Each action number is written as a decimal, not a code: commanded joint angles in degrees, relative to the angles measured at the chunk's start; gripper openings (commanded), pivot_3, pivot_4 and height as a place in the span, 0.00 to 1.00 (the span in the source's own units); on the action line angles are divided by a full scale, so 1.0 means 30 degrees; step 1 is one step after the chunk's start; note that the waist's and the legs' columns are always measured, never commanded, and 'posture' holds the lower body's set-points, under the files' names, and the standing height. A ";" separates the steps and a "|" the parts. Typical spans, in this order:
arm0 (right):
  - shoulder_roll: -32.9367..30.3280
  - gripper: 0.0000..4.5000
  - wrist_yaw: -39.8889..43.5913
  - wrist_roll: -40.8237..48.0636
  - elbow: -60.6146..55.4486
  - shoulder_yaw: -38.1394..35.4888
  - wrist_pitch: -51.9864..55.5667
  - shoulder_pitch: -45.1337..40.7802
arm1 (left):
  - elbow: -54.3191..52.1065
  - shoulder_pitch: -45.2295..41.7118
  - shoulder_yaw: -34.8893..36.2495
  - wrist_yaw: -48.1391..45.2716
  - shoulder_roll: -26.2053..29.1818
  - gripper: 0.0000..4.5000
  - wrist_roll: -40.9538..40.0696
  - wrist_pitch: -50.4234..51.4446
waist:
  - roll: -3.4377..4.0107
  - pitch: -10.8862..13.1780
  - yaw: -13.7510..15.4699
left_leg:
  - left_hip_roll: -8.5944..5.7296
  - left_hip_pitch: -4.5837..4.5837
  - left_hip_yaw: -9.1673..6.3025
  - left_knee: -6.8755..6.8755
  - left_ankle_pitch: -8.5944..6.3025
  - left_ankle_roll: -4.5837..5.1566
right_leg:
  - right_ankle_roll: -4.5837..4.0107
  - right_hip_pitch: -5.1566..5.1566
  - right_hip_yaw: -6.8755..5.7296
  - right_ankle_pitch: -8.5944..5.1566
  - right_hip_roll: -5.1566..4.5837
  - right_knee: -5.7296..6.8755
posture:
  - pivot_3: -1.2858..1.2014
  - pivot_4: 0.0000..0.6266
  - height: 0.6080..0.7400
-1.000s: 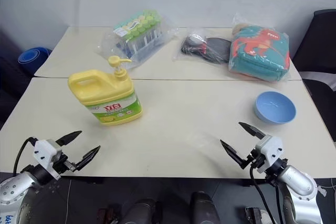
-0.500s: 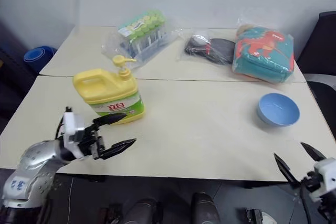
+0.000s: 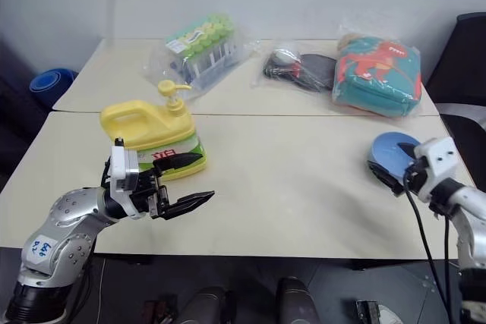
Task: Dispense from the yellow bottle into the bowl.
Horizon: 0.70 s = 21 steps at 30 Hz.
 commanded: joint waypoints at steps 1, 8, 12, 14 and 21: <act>-0.0216 1.00 -0.0400 -0.0770 0.1785 0.0643 0.1485 -0.1665 | -0.1024 0.0064 0.0119 0.0243 0.0003 0.99 0.0072 -0.0134 | 0.0001 0.0001 0.0053 | -0.0006 -0.0010 -0.0003 0.0016 -0.0001 0.0001 | 0.0001 0.0000 -0.0004 0.0000 -0.0004 -0.0001 | 0.52 0.24 1.00; -0.0220 0.92 -0.0894 -0.2459 0.4248 0.1880 0.1920 -0.3654 | -0.1935 0.0859 0.0114 0.0683 -0.0060 1.00 0.0221 -0.0140 | -0.0002 0.0002 -0.0051 | -0.0029 -0.0035 -0.0005 0.0029 0.0007 0.0015 | 0.0020 -0.0001 -0.0014 0.0011 -0.0016 -0.0011 | 0.52 0.24 1.00; -0.0064 0.64 -0.0967 -0.2698 0.4426 0.2002 0.1997 -0.3801 | -0.2081 0.1016 0.0111 0.0799 -0.0058 1.00 0.0255 -0.0151 | -0.0002 0.0002 -0.0053 | -0.0030 -0.0031 0.0002 0.0033 0.0011 0.0009 | 0.0023 0.0000 -0.0014 0.0013 -0.0013 0.0004 | 0.52 0.24 1.00; 0.0007 0.48 -0.1074 -0.2789 0.4429 0.1986 0.1924 -0.3849 | -0.2072 0.0998 0.0114 0.0819 -0.0045 1.00 0.0252 -0.0163 | -0.0002 0.0002 -0.0059 | -0.0029 -0.0029 0.0002 0.0032 0.0012 0.0008 | 0.0024 0.0000 -0.0014 0.0013 -0.0012 0.0008 | 0.52 0.24 1.00; 0.0006 0.01 -0.0488 -0.2778 0.3489 0.2240 0.2416 -0.4188 | -0.2019 0.0572 0.0604 0.0548 0.0443 1.00 -0.0321 0.0259 | -0.0009 0.0001 -0.0078 | -0.0028 -0.0025 0.0000 0.0033 0.0013 0.0007 | 0.0024 0.0000 -0.0015 0.0013 -0.0009 0.0010 | 0.52 0.24 1.00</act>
